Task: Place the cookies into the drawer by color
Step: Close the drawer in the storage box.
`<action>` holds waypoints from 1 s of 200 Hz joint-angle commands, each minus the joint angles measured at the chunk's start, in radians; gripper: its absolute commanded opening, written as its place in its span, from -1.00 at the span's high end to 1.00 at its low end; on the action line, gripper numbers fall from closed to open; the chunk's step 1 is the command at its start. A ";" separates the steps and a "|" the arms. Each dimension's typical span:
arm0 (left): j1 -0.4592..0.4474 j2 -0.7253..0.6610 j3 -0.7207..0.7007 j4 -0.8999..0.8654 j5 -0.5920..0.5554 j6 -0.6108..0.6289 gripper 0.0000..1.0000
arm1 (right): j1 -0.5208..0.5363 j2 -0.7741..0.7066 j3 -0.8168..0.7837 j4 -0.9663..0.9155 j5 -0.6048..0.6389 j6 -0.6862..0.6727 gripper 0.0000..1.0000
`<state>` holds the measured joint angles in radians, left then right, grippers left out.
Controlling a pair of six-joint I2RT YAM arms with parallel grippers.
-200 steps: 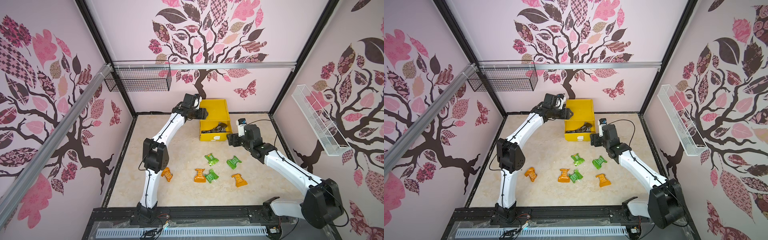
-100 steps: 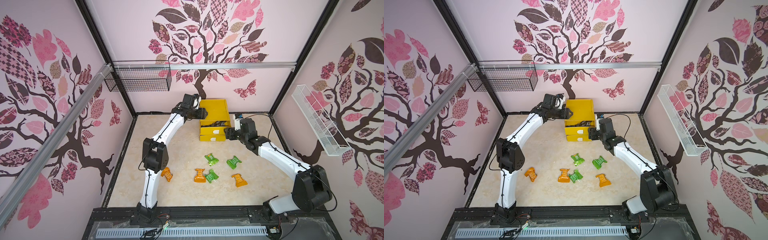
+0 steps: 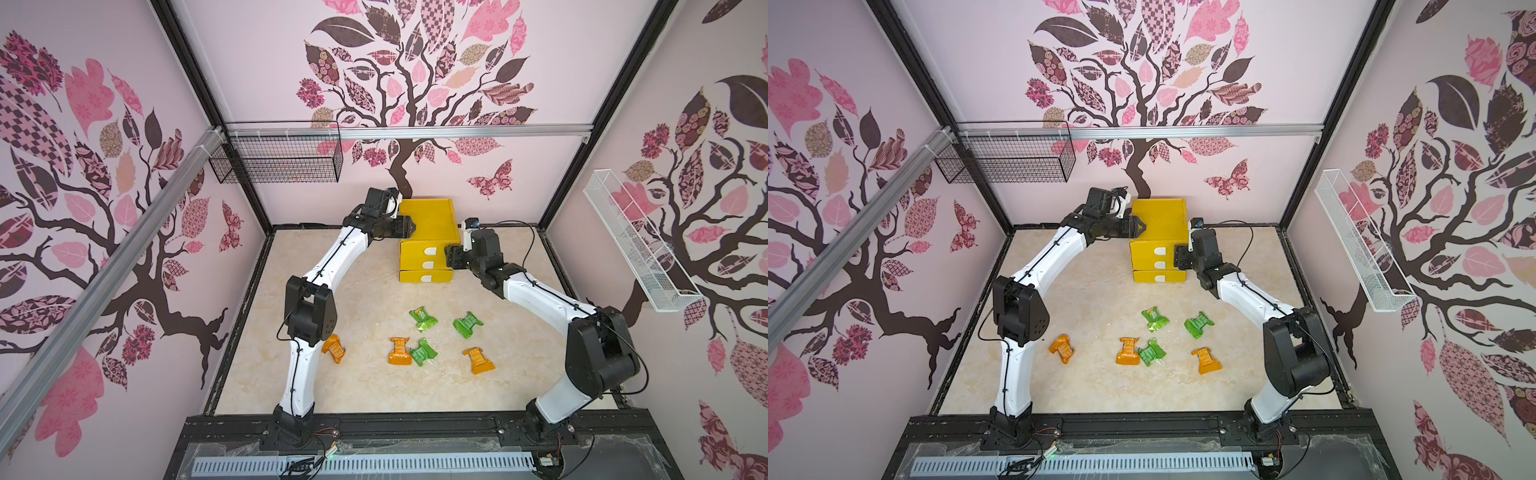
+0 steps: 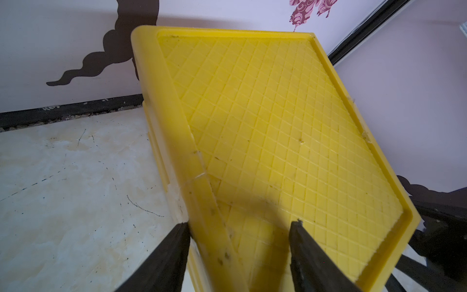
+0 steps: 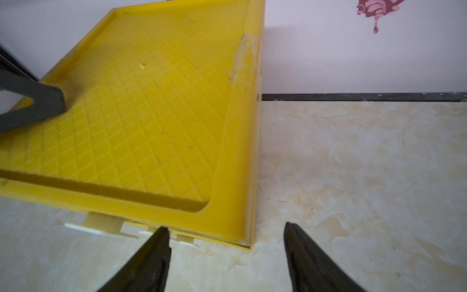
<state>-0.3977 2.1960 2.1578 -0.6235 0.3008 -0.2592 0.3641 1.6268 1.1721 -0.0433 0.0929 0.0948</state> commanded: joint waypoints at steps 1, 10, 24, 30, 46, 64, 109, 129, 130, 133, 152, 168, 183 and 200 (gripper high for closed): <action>-0.006 0.031 -0.038 -0.043 0.008 0.015 -0.32 | -0.011 0.034 0.047 0.050 0.066 0.022 -0.49; -0.005 0.031 -0.038 -0.043 0.008 0.015 -0.32 | -0.010 0.036 0.050 0.048 0.073 0.032 -0.49; -0.005 0.031 -0.038 -0.044 0.009 0.014 -0.31 | -0.011 0.028 0.050 0.037 0.072 0.047 -0.49; -0.006 0.031 -0.038 -0.044 0.010 0.014 -0.31 | -0.011 0.018 0.044 0.029 0.067 0.057 -0.50; -0.006 0.028 -0.040 -0.042 0.011 0.011 -0.32 | -0.010 -0.033 0.008 0.021 0.040 0.093 -0.50; -0.006 0.027 -0.042 -0.042 0.011 0.009 -0.32 | -0.010 -0.106 -0.055 0.008 0.004 0.163 -0.50; -0.006 0.020 -0.053 -0.041 0.009 0.008 -0.31 | 0.002 -0.289 -0.253 0.044 -0.063 0.436 -0.51; -0.006 0.019 -0.058 -0.041 0.009 0.006 -0.31 | 0.012 -0.305 -0.326 0.120 -0.093 0.576 -0.50; -0.006 0.018 -0.058 -0.041 0.009 0.007 -0.31 | 0.013 -0.306 -0.329 0.126 -0.095 0.583 -0.50; -0.006 0.018 -0.059 -0.039 0.008 0.006 -0.31 | 0.014 -0.302 -0.339 0.137 -0.099 0.600 -0.50; -0.007 0.016 -0.064 -0.036 0.009 0.004 -0.31 | 0.016 -0.263 -0.403 0.283 -0.125 0.738 -0.50; -0.007 0.013 -0.064 -0.034 0.011 0.003 -0.32 | 0.019 -0.212 -0.446 0.429 -0.144 0.867 -0.48; -0.007 0.012 -0.062 -0.036 0.011 0.005 -0.31 | 0.039 -0.145 -0.471 0.583 -0.139 0.980 -0.47; -0.006 0.012 -0.064 -0.038 0.010 0.004 -0.31 | 0.083 -0.066 -0.486 0.772 -0.096 1.065 -0.45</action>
<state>-0.3973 2.1895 2.1315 -0.5900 0.3111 -0.2646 0.3962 1.4635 0.6975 0.3916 -0.0246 0.9367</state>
